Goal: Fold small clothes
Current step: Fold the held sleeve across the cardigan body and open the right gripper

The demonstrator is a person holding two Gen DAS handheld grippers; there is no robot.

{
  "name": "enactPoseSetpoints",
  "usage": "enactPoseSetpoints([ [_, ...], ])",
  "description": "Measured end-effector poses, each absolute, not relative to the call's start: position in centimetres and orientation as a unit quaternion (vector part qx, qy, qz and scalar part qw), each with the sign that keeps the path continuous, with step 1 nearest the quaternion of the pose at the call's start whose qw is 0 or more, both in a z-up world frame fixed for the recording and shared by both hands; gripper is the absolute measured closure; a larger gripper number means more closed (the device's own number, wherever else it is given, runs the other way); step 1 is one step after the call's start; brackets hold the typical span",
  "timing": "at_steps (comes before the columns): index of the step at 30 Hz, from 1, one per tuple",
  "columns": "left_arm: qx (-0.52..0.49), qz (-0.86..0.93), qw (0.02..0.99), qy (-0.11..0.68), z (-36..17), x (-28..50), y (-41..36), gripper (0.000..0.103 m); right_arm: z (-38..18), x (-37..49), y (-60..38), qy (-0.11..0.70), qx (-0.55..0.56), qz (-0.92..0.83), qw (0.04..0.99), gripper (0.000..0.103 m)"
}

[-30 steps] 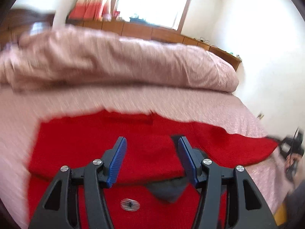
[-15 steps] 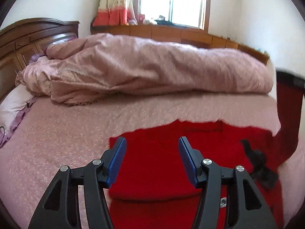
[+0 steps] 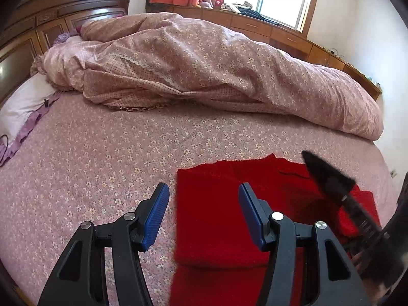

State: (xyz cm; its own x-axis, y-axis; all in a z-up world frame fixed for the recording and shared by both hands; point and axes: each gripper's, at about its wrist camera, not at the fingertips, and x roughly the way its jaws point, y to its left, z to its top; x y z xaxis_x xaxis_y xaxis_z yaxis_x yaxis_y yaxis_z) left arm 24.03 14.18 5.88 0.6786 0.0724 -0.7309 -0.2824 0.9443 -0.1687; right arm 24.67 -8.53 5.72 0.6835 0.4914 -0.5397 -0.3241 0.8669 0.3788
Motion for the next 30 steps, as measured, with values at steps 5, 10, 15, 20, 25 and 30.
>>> enactPoseSetpoints([
  [5,-0.141,0.102,0.907,0.384,6.4,23.8,14.7,0.052,7.6,22.3,-7.5,0.274,0.112,0.249,0.922,0.092],
  [10,-0.139,0.107,0.901,0.397,5.8,24.1,14.7,0.052,8.3,21.7,-5.8,0.267,0.068,0.25,0.928,0.092],
  [15,-0.148,0.101,0.901,0.396,6.0,24.0,15.0,0.052,7.8,21.6,-5.8,0.265,0.088,0.267,0.922,0.092],
  [20,-0.173,0.084,0.9,0.391,6.4,23.9,15.3,0.052,6.1,21.8,-6.1,0.298,0.099,0.287,0.905,0.091],
  [25,-0.175,0.088,0.899,0.392,6.5,23.8,15.4,0.052,3.7,21.5,-4.3,0.335,0.078,0.304,0.889,0.091],
  [30,-0.211,0.069,0.893,0.391,6.4,23.8,16.1,0.052,2.0,20.9,-2.8,0.352,0.054,0.309,0.882,0.09],
])
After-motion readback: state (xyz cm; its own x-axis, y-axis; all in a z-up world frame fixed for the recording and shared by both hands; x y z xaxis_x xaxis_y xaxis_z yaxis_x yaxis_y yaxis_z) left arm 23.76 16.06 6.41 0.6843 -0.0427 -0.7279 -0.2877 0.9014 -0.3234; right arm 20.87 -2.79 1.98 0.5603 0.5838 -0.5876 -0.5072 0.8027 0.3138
